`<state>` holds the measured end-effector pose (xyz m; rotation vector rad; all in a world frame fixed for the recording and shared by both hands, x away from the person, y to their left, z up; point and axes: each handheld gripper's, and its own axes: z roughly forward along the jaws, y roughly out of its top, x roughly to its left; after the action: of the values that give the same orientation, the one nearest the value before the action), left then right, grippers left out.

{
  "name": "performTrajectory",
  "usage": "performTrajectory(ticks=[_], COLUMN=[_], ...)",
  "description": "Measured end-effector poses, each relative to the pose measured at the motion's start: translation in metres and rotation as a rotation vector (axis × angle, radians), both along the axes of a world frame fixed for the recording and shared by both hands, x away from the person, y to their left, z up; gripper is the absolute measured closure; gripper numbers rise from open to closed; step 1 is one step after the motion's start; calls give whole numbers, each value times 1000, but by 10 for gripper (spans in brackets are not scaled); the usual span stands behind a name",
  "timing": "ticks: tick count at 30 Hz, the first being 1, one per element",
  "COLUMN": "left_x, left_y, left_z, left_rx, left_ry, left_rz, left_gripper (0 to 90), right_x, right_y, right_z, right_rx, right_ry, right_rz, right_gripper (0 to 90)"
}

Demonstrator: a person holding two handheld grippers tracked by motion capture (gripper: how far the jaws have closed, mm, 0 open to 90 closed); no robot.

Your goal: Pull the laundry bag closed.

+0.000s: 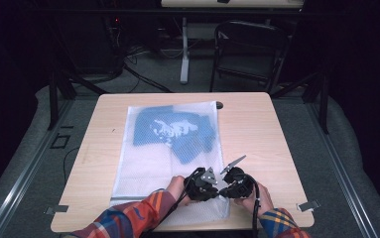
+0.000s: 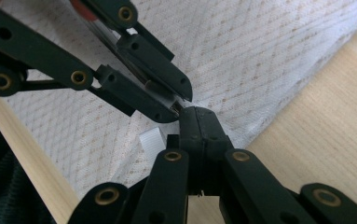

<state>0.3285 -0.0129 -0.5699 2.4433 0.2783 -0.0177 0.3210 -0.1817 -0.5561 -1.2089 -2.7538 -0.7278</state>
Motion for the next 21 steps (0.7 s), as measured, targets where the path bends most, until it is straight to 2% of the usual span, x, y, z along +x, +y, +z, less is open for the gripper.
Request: performTrajectory(ticks=[1,4,11,17,21], left_x=[0,0,1,1,4], left_y=[0,0,2,3,8], left_z=[0,0,0,2,3], left_rx=[0,4,-6,2,8], left_ry=[1,11,27,25,39], left_rz=[-1,-1,-5,-14,-14], left_gripper=[827,829,830,831,831], right_x=[2,2,3,2,3], right_y=[-1,-2,-5,-5,-5], right_z=[0,0,-1,-1,-1], right_rx=[-14,-12,23,12,12], right_ry=[3,4,29,28,30], right_rz=[0,-1,-24,-27,-25], right_gripper=[900,900,900,900,900])
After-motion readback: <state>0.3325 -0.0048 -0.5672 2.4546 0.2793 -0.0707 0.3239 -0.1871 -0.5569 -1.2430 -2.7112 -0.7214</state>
